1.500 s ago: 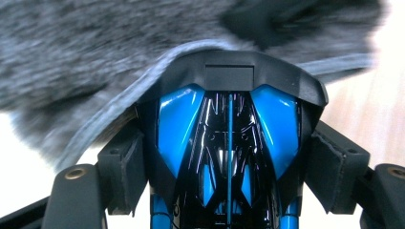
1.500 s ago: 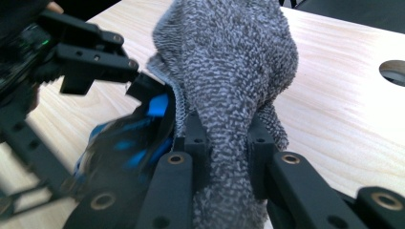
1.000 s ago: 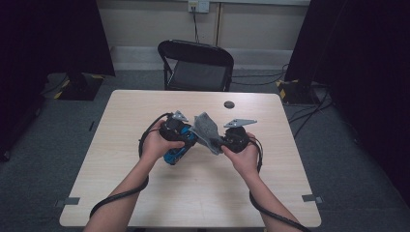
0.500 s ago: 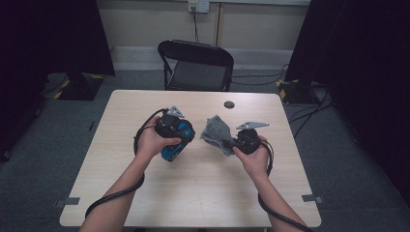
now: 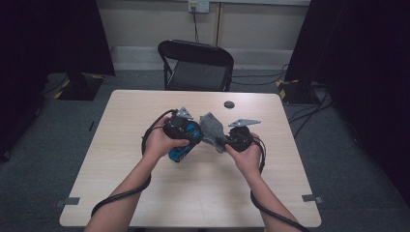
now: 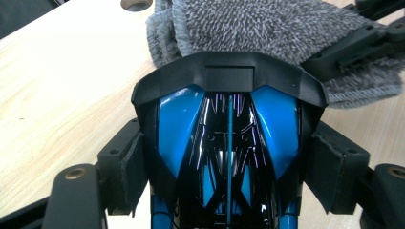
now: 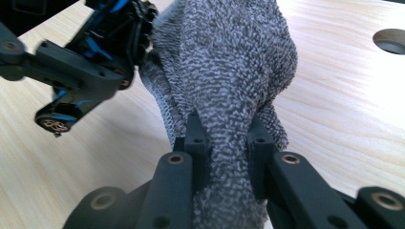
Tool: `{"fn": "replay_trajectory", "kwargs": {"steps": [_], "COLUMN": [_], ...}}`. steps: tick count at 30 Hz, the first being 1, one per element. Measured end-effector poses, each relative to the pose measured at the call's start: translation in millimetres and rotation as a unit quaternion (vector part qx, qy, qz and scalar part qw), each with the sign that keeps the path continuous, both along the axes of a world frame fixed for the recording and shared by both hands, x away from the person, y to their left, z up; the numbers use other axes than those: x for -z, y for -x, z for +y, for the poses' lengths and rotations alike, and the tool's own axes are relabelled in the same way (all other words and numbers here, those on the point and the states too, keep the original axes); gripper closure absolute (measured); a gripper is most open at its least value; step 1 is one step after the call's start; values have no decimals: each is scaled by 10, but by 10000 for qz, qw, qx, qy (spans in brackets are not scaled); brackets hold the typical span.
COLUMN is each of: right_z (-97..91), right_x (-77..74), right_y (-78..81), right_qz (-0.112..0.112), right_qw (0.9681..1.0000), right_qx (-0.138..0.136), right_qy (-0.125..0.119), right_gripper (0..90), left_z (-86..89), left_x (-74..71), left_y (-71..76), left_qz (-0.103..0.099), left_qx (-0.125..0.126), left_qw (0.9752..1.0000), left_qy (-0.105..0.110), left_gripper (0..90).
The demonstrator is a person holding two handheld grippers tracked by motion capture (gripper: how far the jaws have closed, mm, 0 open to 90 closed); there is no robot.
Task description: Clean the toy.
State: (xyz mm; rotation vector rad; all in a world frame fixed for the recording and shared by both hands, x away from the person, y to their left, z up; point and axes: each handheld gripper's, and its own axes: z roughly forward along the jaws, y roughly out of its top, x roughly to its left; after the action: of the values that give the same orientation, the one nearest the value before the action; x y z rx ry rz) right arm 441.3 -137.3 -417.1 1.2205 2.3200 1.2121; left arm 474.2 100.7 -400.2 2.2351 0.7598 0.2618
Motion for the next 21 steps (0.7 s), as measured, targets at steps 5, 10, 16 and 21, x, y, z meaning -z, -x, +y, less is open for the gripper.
{"fn": "replay_trajectory", "kwargs": {"steps": [5,10,16,21], "right_z": [65,160,271,297], "right_x": [27,86,95,113], "right_y": [10,36,83,101], "right_qz": [41,108,104,164], "right_qw": [9999,9995,9988,9984], "right_qx": [-120,-285,-477,-544], "right_qy": [-8,2,-8,-41], "right_gripper": [761,761,761,761], "left_z": [3,-1,2,8], "left_x": [31,37,46,45], "left_y": [-5,-22,-43,-46], "left_qz": [31,38,47,81], "left_qx": [-35,-75,-109,-107], "left_qw": [10000,10000,9999,9999], "left_qy": [1,20,5,3], "left_gripper": [255,255,255,255]}}
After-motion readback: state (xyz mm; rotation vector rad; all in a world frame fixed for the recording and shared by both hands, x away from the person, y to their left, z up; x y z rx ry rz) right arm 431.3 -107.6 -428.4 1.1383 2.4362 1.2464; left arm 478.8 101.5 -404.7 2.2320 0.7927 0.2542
